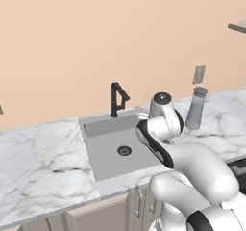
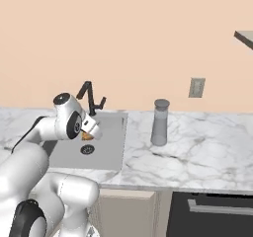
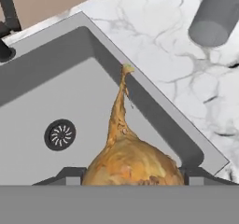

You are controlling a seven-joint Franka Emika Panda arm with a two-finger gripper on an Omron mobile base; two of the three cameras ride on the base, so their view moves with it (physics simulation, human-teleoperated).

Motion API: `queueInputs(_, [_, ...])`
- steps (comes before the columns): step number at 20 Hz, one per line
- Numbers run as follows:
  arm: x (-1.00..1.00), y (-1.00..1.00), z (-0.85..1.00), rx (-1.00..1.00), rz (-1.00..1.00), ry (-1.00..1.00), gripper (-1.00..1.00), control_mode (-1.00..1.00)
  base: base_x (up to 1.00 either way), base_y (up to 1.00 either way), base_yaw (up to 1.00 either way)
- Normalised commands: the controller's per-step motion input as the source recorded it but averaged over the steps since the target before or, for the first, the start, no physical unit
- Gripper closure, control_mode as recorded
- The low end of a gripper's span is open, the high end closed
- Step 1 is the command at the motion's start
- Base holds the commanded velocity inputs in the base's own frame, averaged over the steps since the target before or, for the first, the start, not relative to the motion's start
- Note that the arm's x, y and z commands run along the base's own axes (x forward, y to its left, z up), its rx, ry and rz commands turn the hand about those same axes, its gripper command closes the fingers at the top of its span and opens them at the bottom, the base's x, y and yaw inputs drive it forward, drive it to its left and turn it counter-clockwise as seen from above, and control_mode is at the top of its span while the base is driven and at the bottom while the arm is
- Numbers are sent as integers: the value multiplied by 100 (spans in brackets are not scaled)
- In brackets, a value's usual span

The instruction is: Turn on the sink faucet. Then move the onion from the counter to the sink. Turn off the sink. Move the vegetable from the sink to the pot next to the stove. Finally move the pot to the front right burner.

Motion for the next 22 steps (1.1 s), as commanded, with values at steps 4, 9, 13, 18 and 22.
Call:
queueInputs(4, [0, 0, 0, 0, 0, 0, 100, 100, -16, 0, -54])
queueInputs(9, [0, 0, 0, 0, 0, 0, 100, 100, -33, -9, -41])
queueInputs(13, [0, 0, 0, 0, 0, 0, 100, 100, -28, -5, -46])
queueInputs(18, [0, 0, 0, 0, 0, 0, 100, 100, -14, -3, -52])
queueInputs(22, [0, 0, 0, 0, 0, 0, 100, 100, -6, 0, -53])
